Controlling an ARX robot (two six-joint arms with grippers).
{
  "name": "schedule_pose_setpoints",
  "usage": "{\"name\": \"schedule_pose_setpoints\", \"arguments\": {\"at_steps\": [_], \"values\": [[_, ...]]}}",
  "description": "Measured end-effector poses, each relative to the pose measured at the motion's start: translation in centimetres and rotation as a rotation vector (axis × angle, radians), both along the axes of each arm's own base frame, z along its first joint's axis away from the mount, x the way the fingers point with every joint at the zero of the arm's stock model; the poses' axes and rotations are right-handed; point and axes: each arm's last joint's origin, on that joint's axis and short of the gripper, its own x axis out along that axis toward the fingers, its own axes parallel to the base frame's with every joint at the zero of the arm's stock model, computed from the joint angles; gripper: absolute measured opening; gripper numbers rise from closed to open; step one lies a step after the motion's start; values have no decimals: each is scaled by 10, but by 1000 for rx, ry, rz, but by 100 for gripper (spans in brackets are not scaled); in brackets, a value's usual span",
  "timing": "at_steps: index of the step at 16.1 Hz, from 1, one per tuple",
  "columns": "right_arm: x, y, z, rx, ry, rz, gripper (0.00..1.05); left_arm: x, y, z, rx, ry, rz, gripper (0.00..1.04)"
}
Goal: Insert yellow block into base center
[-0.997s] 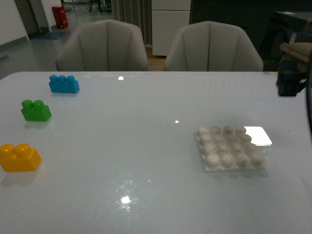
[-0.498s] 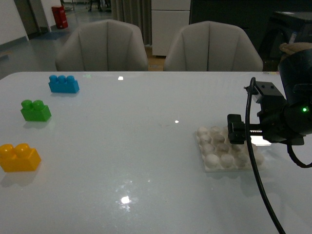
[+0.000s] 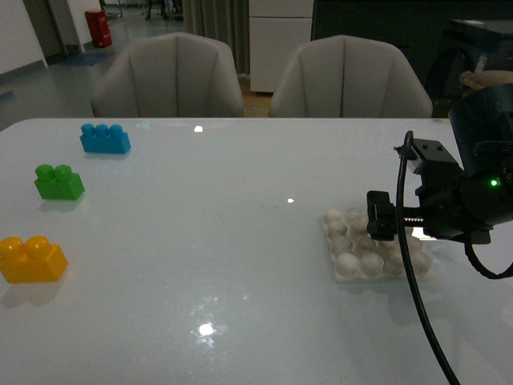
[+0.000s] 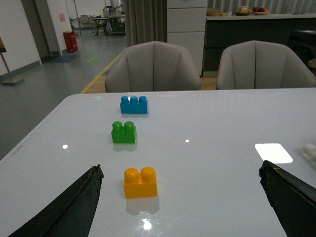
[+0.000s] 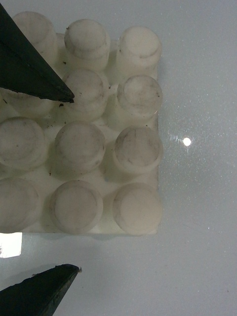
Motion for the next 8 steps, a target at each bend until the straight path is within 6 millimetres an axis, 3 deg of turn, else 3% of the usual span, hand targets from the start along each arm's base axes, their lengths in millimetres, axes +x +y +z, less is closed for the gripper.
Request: {"name": "schedule_pose_setpoints", "arguments": {"at_steps": [5, 8], "values": [[-3, -4, -10, -14, 19, -26, 98, 0, 0, 0, 0, 0, 0, 98], [-1, 5, -13, -23, -7, -14, 98, 0, 0, 0, 0, 0, 0, 98]]}}
